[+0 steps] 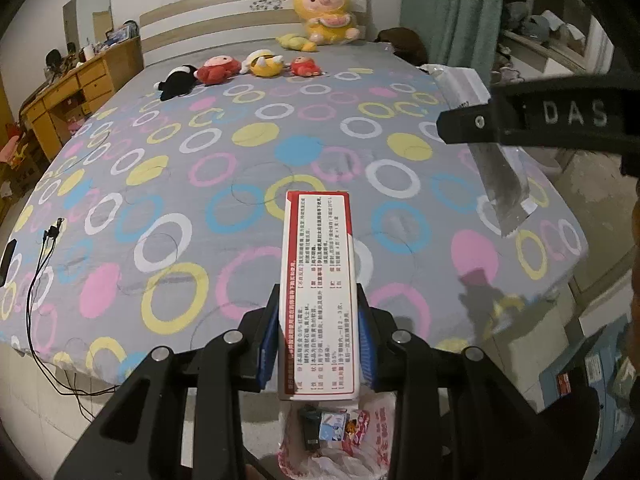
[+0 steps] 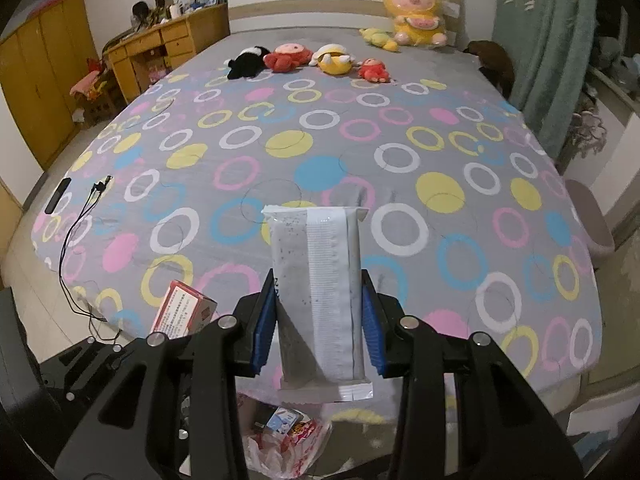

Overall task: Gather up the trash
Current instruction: 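Lift the medicine box and white packet and carry them down to the bag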

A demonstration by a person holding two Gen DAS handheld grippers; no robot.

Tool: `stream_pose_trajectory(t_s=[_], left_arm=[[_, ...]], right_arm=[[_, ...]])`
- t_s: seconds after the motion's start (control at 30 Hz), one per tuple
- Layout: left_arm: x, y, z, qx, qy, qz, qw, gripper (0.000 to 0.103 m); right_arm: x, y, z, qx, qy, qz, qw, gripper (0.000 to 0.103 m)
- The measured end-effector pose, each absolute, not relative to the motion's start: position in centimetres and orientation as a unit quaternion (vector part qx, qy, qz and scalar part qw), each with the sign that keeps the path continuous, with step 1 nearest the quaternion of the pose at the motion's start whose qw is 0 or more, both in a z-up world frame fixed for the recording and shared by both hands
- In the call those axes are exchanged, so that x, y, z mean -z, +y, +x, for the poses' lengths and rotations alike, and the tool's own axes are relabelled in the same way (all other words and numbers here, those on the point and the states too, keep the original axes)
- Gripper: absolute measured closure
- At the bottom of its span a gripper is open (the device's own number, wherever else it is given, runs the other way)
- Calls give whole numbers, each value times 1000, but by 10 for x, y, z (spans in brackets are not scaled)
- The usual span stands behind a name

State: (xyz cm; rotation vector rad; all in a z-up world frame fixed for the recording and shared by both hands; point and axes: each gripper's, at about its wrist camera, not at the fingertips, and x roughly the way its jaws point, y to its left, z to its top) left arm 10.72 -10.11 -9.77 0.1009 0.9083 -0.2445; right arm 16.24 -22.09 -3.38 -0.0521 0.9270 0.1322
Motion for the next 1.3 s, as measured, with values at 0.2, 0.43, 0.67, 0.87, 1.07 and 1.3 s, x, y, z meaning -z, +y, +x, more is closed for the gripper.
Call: stream_pose_trajectory(t_s=[0.2,0.43,0.67,0.87,1.07,1.3], left_arm=[[106,-101,72,133,429,63,891,70],[132,-100,42,152,447,66,879,70],[173,-96,20,150,479,68,862,70],[215,-86,17,137,518,72,842,70],[257,-81,14,131,554,80,818,70],[301,-81,13,142,600,79,783,70]], right_arm=[[46,-228,111,-44,428,-20,902,66],[83,-229,50,-27,424,-11,905,66],[120,-219,12,-25,415,-7,910,66],[161,-213,-1,-21,425,10,905,66],[210,-211,-4,-16,461,25,887,66],[269,-201,-2,-33,514,41,856,66]])
